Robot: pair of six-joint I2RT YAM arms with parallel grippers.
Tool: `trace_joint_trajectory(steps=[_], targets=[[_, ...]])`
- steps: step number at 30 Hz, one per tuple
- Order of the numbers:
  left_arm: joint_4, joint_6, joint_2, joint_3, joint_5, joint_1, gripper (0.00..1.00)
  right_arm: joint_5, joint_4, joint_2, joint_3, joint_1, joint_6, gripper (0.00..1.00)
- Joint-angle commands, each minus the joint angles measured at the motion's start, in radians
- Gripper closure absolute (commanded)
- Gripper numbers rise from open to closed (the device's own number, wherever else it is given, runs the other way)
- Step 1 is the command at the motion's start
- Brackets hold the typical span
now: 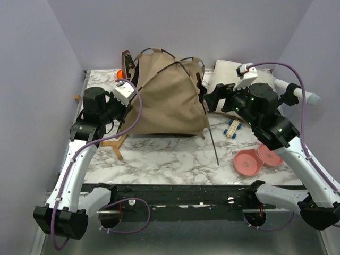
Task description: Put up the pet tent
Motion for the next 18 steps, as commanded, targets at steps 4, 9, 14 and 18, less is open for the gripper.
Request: trace_joint_trajectory(steps=[4,9,14,18], targets=[[0.033,0.049,0.052,-0.013,0.182,0.187,1.0,-0.189,-0.036,0.037,-0.171,-0.003,0.024,0.0],[0.055,0.023,0.051,-0.032,0.126,0.207,1.0,-0.376,-0.006,0.059,-0.34,-0.003,0.08,0.01],[0.063,0.002,0.057,-0.039,0.023,0.219,1.0,-0.459,0.011,0.012,-0.466,-0.004,0.147,0.03],[0.072,-0.005,0.052,-0.047,-0.042,0.219,1.0,-0.437,-0.032,-0.033,-0.481,-0.003,0.16,0.03]])
